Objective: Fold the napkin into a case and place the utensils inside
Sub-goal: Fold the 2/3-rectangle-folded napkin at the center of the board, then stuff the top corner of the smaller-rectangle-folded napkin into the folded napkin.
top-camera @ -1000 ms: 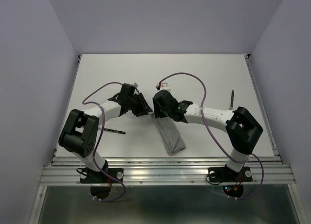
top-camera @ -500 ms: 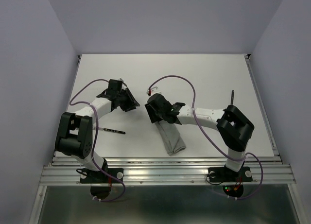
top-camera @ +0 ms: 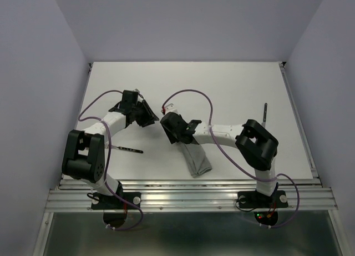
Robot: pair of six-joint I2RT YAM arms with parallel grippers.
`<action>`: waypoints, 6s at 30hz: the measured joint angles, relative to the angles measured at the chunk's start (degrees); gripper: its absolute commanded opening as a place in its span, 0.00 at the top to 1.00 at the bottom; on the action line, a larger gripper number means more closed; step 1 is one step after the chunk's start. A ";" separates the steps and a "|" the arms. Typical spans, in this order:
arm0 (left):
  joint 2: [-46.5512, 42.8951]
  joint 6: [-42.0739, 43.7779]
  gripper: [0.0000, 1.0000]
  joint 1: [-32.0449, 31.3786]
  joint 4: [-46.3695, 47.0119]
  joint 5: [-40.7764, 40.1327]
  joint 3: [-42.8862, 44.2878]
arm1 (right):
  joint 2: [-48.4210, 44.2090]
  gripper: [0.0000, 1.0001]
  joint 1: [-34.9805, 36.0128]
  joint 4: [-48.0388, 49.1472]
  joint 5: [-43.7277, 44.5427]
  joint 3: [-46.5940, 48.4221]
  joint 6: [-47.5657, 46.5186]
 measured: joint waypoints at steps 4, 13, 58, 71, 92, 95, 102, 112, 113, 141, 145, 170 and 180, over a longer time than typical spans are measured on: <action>0.00 0.37 0.58 0.00 0.00 0.50 0.00 | 0.74 0.67 0.02 -1.25 1.64 0.00 0.28; 0.00 0.44 0.58 0.00 0.17 0.61 -0.46 | 0.76 0.99 0.02 -1.86 2.95 0.22 1.03; -17.55 4.37 0.61 -12.22 10.67 -3.10 -15.54 | -22.03 0.99 -3.98 28.26 -21.33 -32.92 10.36; -6.97 3.78 1.00 -15.50 18.47 2.75 -15.96 | -25.88 0.99 -7.93 31.71 -25.88 -37.00 13.18; -2.99 7.43 0.83 -22.45 17.00 2.91 -11.91 | -29.83 0.99 -10.73 32.92 -25.86 -40.26 15.69; -2.45 8.74 0.78 -24.33 15.26 0.96 -9.81 | -30.03 0.99 -11.21 32.87 -25.86 -41.07 16.09; 0.15 11.23 0.71 -27.21 11.74 -2.75 -6.60 | -30.53 0.99 -11.67 32.89 -25.86 -41.46 16.28; 2.62 12.90 0.59 -29.90 8.20 -6.47 -5.44 | -31.26 0.99 -12.33 32.92 -25.90 -41.77 16.70; 2.80 13.07 0.59 -30.14 7.98 -6.88 -5.05 | -31.26 0.99 -12.33 32.89 -25.90 -41.79 16.70; 5.95 14.36 0.67 -33.29 5.51 -13.97 -1.88 | -31.26 0.99 -12.37 32.89 -25.94 -41.81 16.72; 5.95 14.56 0.67 -33.92 4.63 -15.43 -1.40 | -31.26 0.99 -12.37 32.89 -25.99 -41.81 16.72; 3.58 14.62 0.58 -36.87 2.10 -23.32 -0.85 | -31.26 0.99 -12.37 32.92 -26.03 -41.81 16.70; 4.85 14.64 0.60 -38.38 1.84 -24.92 -0.85 | -31.26 0.99 -12.37 32.89 -26.03 -41.81 16.70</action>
